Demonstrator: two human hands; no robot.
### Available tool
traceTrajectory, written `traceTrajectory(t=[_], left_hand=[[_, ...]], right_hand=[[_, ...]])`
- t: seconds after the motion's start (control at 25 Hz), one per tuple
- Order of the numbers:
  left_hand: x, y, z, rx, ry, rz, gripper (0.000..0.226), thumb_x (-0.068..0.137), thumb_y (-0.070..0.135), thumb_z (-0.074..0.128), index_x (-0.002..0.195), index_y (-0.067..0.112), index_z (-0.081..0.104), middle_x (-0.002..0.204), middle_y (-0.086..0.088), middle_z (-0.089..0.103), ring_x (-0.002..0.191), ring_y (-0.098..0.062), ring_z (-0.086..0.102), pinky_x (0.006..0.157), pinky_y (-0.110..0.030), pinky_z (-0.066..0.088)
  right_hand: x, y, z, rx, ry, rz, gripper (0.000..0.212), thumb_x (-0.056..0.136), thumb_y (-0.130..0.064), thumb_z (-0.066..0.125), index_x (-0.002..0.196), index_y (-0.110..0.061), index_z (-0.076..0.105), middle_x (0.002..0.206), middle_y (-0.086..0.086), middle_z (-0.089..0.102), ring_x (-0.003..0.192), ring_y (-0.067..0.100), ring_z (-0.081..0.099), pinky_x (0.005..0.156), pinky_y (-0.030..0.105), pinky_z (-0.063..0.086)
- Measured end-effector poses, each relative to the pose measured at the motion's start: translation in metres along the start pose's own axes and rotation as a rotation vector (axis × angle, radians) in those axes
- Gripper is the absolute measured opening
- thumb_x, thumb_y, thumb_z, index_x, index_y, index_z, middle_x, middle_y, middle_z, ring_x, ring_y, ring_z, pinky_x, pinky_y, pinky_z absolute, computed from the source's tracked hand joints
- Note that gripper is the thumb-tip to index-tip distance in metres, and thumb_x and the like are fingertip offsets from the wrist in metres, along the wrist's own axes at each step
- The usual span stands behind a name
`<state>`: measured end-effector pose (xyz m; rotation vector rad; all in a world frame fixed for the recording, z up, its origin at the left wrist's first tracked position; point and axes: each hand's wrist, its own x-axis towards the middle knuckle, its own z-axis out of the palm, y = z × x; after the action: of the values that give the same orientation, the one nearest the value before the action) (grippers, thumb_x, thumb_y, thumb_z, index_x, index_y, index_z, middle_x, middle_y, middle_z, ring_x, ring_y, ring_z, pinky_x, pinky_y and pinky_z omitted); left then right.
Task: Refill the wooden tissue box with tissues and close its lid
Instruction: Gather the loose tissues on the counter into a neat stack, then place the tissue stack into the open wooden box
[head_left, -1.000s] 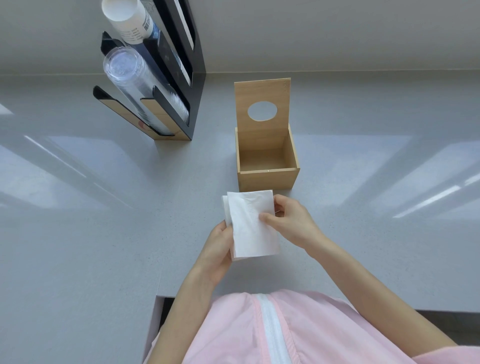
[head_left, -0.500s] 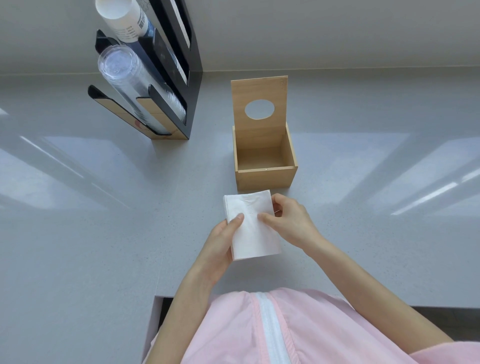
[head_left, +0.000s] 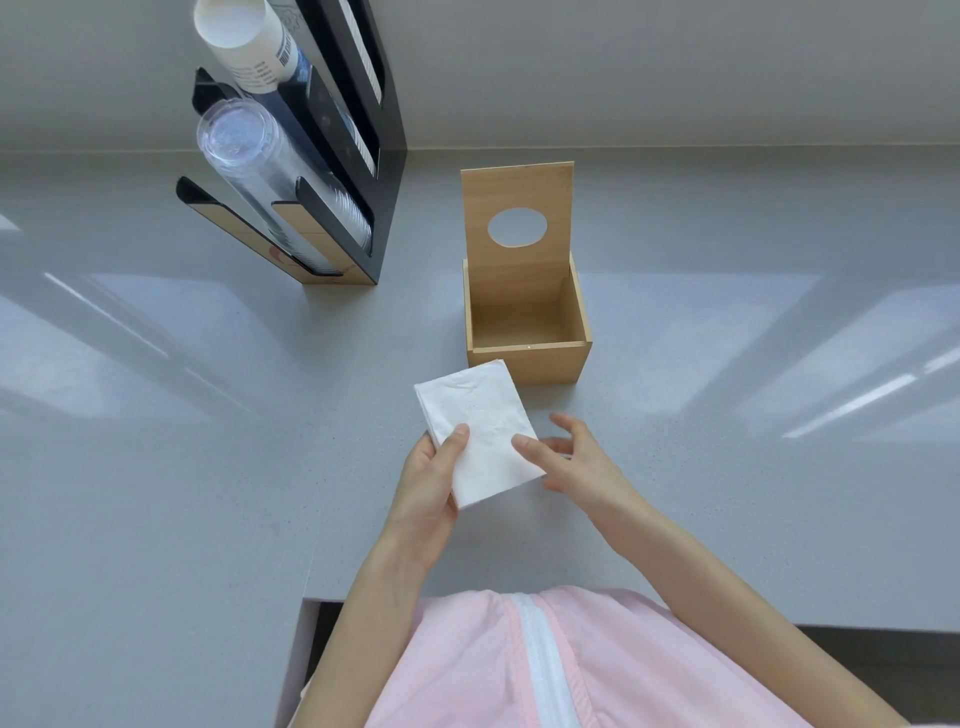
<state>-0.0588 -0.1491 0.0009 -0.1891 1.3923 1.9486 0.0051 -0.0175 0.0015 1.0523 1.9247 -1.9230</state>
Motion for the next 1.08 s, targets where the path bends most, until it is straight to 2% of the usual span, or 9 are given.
traceTrajectory(t=[0.12, 0.2, 0.28, 0.4, 0.48, 0.64, 0.76, 0.92, 1.08], left_hand=[[-0.001, -0.001, 0.004, -0.032, 0.018, 0.055, 0.023, 0.097, 0.016, 0.040, 0.114, 0.013, 0.055, 0.101, -0.003, 0.071, 0.086, -0.015, 0.070, 0.074, -0.026, 0.057], [-0.002, -0.002, 0.005, -0.037, 0.016, 0.076, 0.025, 0.097, 0.016, 0.040, 0.119, 0.012, 0.052, 0.107, -0.005, 0.068, 0.091, -0.017, 0.068, 0.078, -0.027, 0.056], [-0.002, -0.002, 0.004, -0.034, 0.002, 0.097, 0.026, 0.096, 0.016, 0.041, 0.119, 0.010, 0.053, 0.106, -0.005, 0.067, 0.093, -0.018, 0.066, 0.077, -0.026, 0.056], [-0.002, 0.002, -0.001, 0.018, 0.013, 0.126, 0.017, 0.095, 0.016, 0.044, 0.103, 0.015, 0.059, 0.092, 0.001, 0.068, 0.084, -0.011, 0.065, 0.068, -0.020, 0.056], [-0.001, 0.006, -0.006, 0.074, 0.035, 0.139, 0.012, 0.093, 0.017, 0.047, 0.094, 0.016, 0.059, 0.086, 0.003, 0.065, 0.079, -0.008, 0.063, 0.065, -0.018, 0.055], [-0.003, 0.013, -0.012, 0.270, 0.065, 0.124, 0.010, 0.091, 0.023, 0.053, 0.094, 0.017, 0.060, 0.083, 0.006, 0.066, 0.075, -0.006, 0.064, 0.069, -0.020, 0.056], [-0.001, 0.012, -0.009, 0.343, 0.117, 0.120, 0.009, 0.091, 0.022, 0.054, 0.087, 0.017, 0.060, 0.079, 0.006, 0.065, 0.073, -0.010, 0.062, 0.071, -0.027, 0.051], [-0.001, 0.008, -0.007, 0.299, 0.112, 0.099, 0.008, 0.092, 0.021, 0.053, 0.089, 0.018, 0.060, 0.080, 0.007, 0.066, 0.068, -0.004, 0.065, 0.065, -0.022, 0.054], [0.001, 0.010, -0.006, 0.335, 0.095, 0.104, 0.010, 0.092, 0.020, 0.053, 0.088, 0.019, 0.061, 0.080, 0.008, 0.067, 0.070, -0.004, 0.065, 0.070, -0.024, 0.053]], right_hand=[[0.001, 0.006, 0.006, 0.110, -0.126, 0.046, 0.047, 0.085, -0.035, 0.061, 0.125, -0.012, 0.049, 0.124, 0.007, 0.059, 0.106, 0.017, 0.060, 0.086, 0.026, 0.049], [0.002, 0.006, 0.007, 0.142, -0.121, 0.020, 0.033, 0.088, -0.027, 0.059, 0.115, -0.010, 0.056, 0.116, 0.009, 0.062, 0.099, 0.016, 0.061, 0.079, 0.022, 0.050], [0.002, 0.006, 0.004, 0.129, -0.094, -0.018, 0.019, 0.089, -0.020, 0.057, 0.106, -0.010, 0.059, 0.108, 0.010, 0.062, 0.096, 0.017, 0.061, 0.079, 0.020, 0.050], [0.002, 0.003, -0.003, 0.106, -0.055, -0.062, 0.005, 0.090, -0.014, 0.054, 0.094, -0.013, 0.058, 0.094, 0.004, 0.062, 0.086, 0.013, 0.061, 0.082, 0.020, 0.051], [0.000, -0.001, -0.009, 0.085, -0.028, -0.099, 0.005, 0.090, -0.011, 0.054, 0.093, -0.014, 0.058, 0.087, 0.000, 0.062, 0.084, 0.013, 0.060, 0.083, 0.021, 0.050], [-0.001, -0.008, -0.017, 0.053, 0.021, -0.196, 0.013, 0.089, -0.010, 0.055, 0.087, -0.021, 0.060, 0.095, 0.003, 0.066, 0.088, 0.016, 0.062, 0.086, 0.029, 0.051], [-0.001, -0.010, -0.021, 0.072, 0.040, -0.228, 0.011, 0.091, -0.013, 0.055, 0.087, -0.022, 0.060, 0.090, 0.000, 0.067, 0.084, 0.013, 0.062, 0.078, 0.020, 0.052], [-0.004, -0.002, -0.021, 0.049, 0.034, -0.184, 0.006, 0.091, -0.022, 0.056, 0.090, -0.022, 0.062, 0.079, -0.008, 0.063, 0.075, 0.006, 0.060, 0.058, 0.001, 0.050], [-0.002, 0.000, -0.023, 0.075, 0.077, -0.193, 0.011, 0.090, -0.015, 0.057, 0.083, -0.022, 0.063, 0.083, -0.002, 0.067, 0.070, 0.002, 0.063, 0.064, 0.009, 0.052]])
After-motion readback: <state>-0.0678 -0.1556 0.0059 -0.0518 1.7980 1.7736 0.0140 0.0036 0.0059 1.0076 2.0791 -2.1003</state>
